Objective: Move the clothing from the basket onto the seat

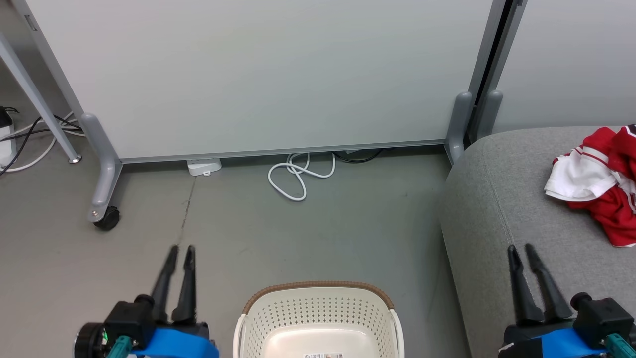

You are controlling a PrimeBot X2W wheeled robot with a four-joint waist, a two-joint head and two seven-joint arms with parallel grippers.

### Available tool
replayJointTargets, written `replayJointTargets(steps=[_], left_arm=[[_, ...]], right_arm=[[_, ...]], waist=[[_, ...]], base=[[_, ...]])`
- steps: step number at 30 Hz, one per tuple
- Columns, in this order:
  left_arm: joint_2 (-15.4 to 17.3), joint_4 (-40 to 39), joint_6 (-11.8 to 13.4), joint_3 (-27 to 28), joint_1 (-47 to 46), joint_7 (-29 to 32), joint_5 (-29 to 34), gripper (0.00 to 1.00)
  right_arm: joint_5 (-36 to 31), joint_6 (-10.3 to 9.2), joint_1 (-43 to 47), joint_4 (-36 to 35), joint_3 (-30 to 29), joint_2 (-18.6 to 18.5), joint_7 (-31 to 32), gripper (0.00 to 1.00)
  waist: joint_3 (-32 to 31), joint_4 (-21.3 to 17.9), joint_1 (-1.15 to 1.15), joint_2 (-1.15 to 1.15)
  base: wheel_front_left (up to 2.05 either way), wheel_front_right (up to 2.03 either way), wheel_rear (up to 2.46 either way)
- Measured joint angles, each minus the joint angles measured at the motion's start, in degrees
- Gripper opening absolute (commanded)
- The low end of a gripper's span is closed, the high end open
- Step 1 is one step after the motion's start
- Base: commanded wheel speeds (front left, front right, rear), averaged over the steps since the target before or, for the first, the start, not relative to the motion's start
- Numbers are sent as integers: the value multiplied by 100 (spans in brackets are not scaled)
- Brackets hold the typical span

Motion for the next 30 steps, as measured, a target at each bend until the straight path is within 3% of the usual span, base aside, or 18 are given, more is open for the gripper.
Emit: replayJointTargets(steps=[4, 30], left_arm=[[-41, 190, -3, -13, 136, 71, -109, 0], [-122, 203, -79, 366, 30, 726, -2728, 0]], right_arm=[[97, 0, 34, 194, -10, 18, 56, 0], [2836, -1, -120, 349, -87, 21, 719, 0]], waist=[[0, -6, 0, 0], [30, -110, 0, 0]], base=[[0, 0, 0], [0, 0, 0]])
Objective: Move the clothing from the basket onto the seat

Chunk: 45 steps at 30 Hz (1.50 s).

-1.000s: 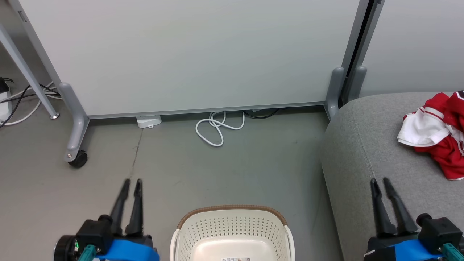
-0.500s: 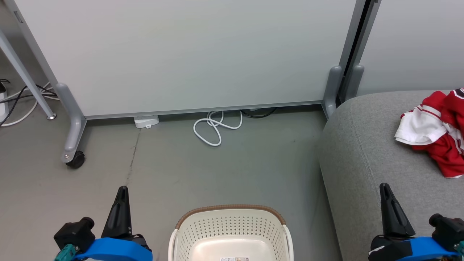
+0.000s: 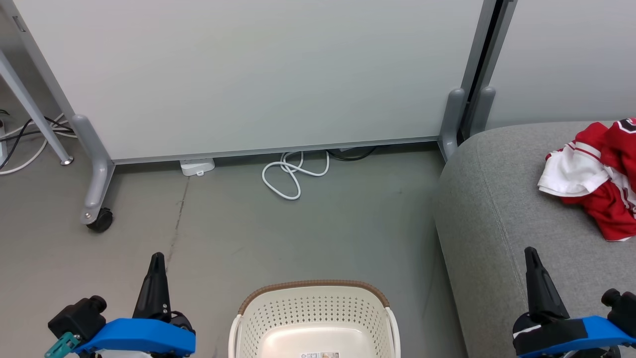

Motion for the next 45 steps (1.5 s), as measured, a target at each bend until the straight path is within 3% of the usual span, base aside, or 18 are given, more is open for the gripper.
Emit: replayJointTargets(steps=[45], left_arm=[[-122, -5, -122, 505, -283, 801, -3118, 0]], right_arm=[[3242, 0, -356, 199, -124, -2, 811, 0]], waist=[[49, -175, 0, 0]], base=[[0, 0, 0]])
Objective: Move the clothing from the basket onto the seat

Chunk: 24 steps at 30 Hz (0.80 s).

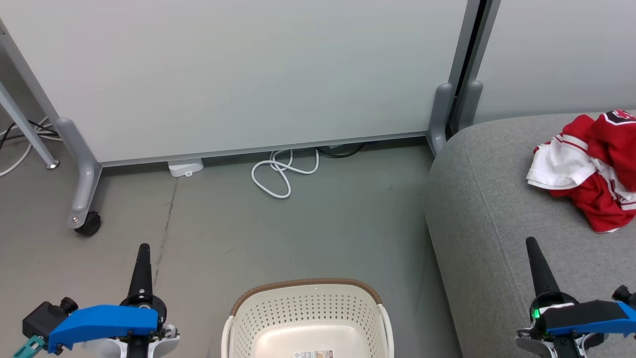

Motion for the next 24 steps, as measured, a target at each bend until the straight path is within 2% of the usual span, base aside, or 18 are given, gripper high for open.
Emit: replayJointTargets(steps=[24], left_arm=[[-44, -1, -54, 185, -121, 302, -1209, 0]], right_arm=[[1256, -1, -135, 87, -42, -1, 328, 0]], waist=[[26, -93, 0, 0]], base=[[0, 0, 0]])
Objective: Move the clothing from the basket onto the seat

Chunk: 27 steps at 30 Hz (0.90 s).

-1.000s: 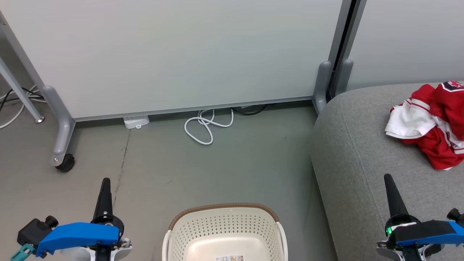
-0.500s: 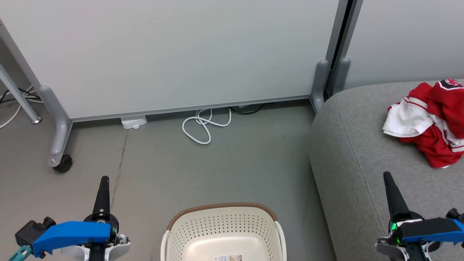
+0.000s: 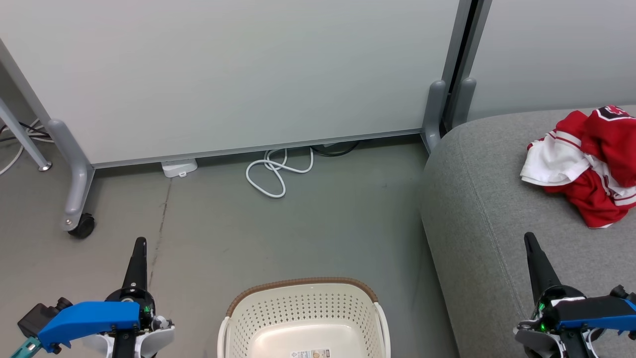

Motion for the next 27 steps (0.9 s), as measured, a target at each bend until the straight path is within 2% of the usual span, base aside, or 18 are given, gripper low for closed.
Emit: replayJointTargets(steps=[27], left_arm=[[-32, 0, -25, 175, -98, 289, -1110, 0]], right_arm=[[1162, 1, -131, 65, -41, -3, 281, 0]], waist=[[30, -105, 0, 0]], base=[[0, 0, 0]])
